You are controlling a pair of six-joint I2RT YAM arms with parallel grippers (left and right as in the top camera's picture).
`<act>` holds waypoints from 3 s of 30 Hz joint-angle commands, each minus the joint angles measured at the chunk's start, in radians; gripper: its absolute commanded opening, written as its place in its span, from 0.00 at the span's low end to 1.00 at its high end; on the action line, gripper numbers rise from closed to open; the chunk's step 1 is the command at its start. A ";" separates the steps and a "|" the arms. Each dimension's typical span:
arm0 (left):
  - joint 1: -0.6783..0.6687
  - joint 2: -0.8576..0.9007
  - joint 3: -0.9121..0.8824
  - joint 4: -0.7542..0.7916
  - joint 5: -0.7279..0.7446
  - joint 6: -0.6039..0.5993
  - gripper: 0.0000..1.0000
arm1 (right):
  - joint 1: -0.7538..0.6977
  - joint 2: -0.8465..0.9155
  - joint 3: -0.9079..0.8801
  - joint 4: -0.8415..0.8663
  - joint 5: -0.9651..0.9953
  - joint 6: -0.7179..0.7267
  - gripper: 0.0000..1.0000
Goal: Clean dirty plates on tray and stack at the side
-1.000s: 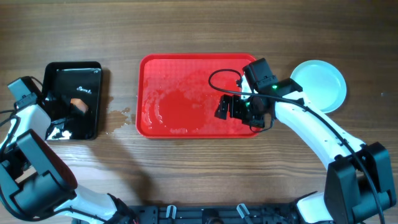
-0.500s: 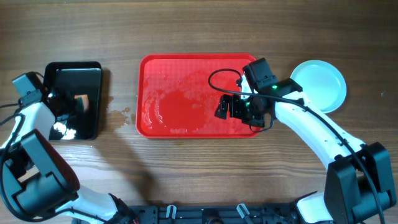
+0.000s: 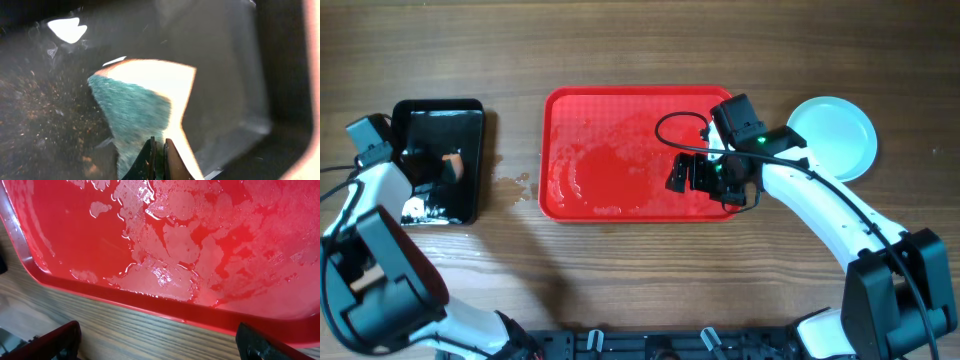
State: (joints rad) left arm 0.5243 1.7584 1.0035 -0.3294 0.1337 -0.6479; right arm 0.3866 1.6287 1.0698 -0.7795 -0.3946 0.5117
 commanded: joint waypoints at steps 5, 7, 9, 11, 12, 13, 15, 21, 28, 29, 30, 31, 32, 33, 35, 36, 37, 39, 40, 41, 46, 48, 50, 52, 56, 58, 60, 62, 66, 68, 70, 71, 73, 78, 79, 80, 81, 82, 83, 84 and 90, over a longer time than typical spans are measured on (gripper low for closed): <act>-0.005 -0.064 0.002 -0.016 -0.080 0.013 0.04 | 0.003 0.002 -0.006 0.004 0.017 -0.013 1.00; -0.005 -0.044 -0.009 -0.021 -0.127 0.016 0.04 | 0.003 0.002 -0.006 0.004 0.017 -0.014 1.00; -0.005 -0.016 -0.017 -0.023 -0.172 0.016 0.04 | 0.003 0.002 -0.006 0.003 0.017 -0.014 1.00; -0.005 0.026 -0.018 -0.021 -0.202 0.016 0.04 | 0.003 0.002 -0.006 0.001 0.017 -0.014 1.00; -0.004 0.050 -0.018 -0.014 -0.203 0.030 0.04 | 0.003 0.002 -0.006 0.000 0.017 -0.014 1.00; -0.004 0.073 -0.018 -0.003 -0.195 0.061 0.04 | 0.003 0.002 -0.006 0.000 0.018 -0.014 1.00; -0.004 0.098 -0.018 0.008 -0.182 0.092 0.04 | 0.003 0.002 -0.006 0.000 0.018 -0.014 1.00; -0.004 0.029 -0.013 0.018 -0.114 0.091 0.04 | 0.003 0.002 -0.006 -0.001 0.018 -0.014 1.00; -0.008 -0.108 -0.013 0.058 0.013 0.090 0.04 | 0.003 0.002 -0.006 0.003 0.018 -0.014 1.00; -0.011 -0.111 -0.013 0.060 0.015 0.090 0.04 | 0.003 0.002 -0.006 0.004 0.018 -0.014 1.00; -0.014 -0.111 -0.013 0.060 0.015 0.091 0.04 | 0.003 0.002 -0.006 0.004 0.018 -0.014 1.00; -0.018 -0.106 -0.014 0.060 0.011 0.092 0.04 | 0.003 0.002 -0.006 0.004 0.018 -0.014 1.00; -0.023 -0.098 -0.014 0.061 0.007 0.091 0.04 | 0.003 0.002 -0.006 0.004 0.018 -0.014 1.00; -0.025 -0.090 -0.014 0.061 0.001 0.092 0.04 | 0.003 0.002 -0.006 0.004 0.018 -0.014 1.00; -0.031 -0.064 -0.016 0.061 -0.025 0.092 0.04 | 0.003 0.002 -0.006 0.004 0.018 -0.013 1.00; -0.032 -0.048 -0.017 0.061 -0.040 0.092 0.04 | 0.003 0.002 -0.006 0.004 0.017 -0.013 1.00; -0.032 -0.024 -0.018 0.061 -0.053 0.093 0.04 | 0.003 0.002 -0.006 0.004 0.017 -0.014 1.00; -0.032 0.017 -0.018 0.061 -0.057 0.095 0.04 | 0.003 0.002 -0.006 0.004 0.017 -0.014 1.00; -0.032 0.040 -0.018 0.061 -0.056 0.095 0.04 | 0.003 0.002 -0.006 0.004 0.017 -0.013 1.00; -0.032 0.062 -0.018 0.060 -0.057 0.095 0.04 | 0.003 0.002 -0.006 0.005 0.018 -0.013 1.00; -0.031 0.138 -0.018 0.052 -0.071 0.124 0.04 | 0.003 0.002 -0.006 0.002 0.017 -0.013 1.00; -0.029 0.129 -0.016 0.052 -0.067 0.116 0.04 | 0.003 0.002 -0.006 0.000 0.017 -0.014 1.00; -0.027 0.101 -0.013 0.052 -0.046 0.117 0.04 | 0.003 0.002 -0.006 -0.002 0.018 -0.015 1.00; -0.025 0.061 -0.011 0.052 -0.027 0.116 0.04 | 0.003 0.002 -0.006 -0.002 0.018 -0.014 1.00; -0.025 -0.036 -0.010 0.053 -0.019 0.097 0.04 | 0.003 0.002 -0.006 0.002 0.018 -0.014 1.00; -0.025 -0.072 -0.010 0.056 -0.043 0.097 0.04 | 0.003 0.002 -0.006 0.004 0.018 -0.014 1.00; -0.023 -0.080 -0.010 0.052 -0.091 0.098 0.04 | 0.003 0.002 -0.006 0.005 0.018 -0.014 1.00; -0.021 -0.068 -0.011 0.042 -0.127 0.098 0.04 | 0.003 0.002 -0.006 0.004 0.018 -0.014 1.00; -0.021 -0.027 -0.011 0.045 -0.144 0.103 0.04 | 0.003 0.002 -0.006 0.006 0.018 -0.014 1.00; -0.021 0.003 -0.011 0.041 -0.156 0.103 0.04 | 0.003 0.002 -0.006 0.007 0.018 -0.014 1.00; -0.021 0.042 -0.011 0.041 -0.176 0.103 0.04 | 0.003 0.002 -0.006 0.008 0.018 -0.014 1.00; -0.021 0.057 -0.011 0.041 -0.182 0.106 0.04 | 0.003 0.002 -0.006 0.008 0.018 -0.014 1.00; -0.021 0.085 -0.011 0.040 -0.185 0.128 0.04 | 0.003 0.002 -0.006 0.008 0.018 -0.014 1.00; -0.020 0.132 -0.011 0.036 -0.188 0.132 0.04 | 0.003 0.002 -0.006 0.005 0.018 -0.014 1.00; -0.020 0.125 -0.009 0.030 -0.184 0.132 0.04 | 0.003 0.002 -0.006 0.004 0.017 -0.014 1.00; -0.020 0.118 -0.005 0.022 -0.179 0.132 0.04 | 0.003 0.002 -0.006 0.002 0.017 -0.014 1.00; -0.021 0.106 0.002 0.009 -0.176 0.132 0.04 | 0.003 0.002 -0.006 0.001 0.017 -0.014 1.00; -0.021 0.090 0.011 -0.008 -0.176 0.132 0.04 | 0.003 0.002 -0.006 -0.001 0.018 -0.014 1.00; -0.021 0.065 0.021 -0.026 -0.176 0.132 0.04 | 0.003 0.002 -0.006 -0.002 0.017 -0.014 1.00; -0.021 0.029 0.030 -0.042 -0.176 0.132 0.04 | 0.003 0.002 -0.006 -0.003 0.017 -0.014 1.00; -0.023 -0.108 0.031 -0.021 -0.176 0.132 0.04 | 0.003 0.002 -0.006 -0.002 0.017 -0.014 1.00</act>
State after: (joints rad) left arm 0.4984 1.7443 1.0149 -0.3733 -0.0326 -0.5343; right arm 0.3866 1.6287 1.0698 -0.7807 -0.3912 0.5117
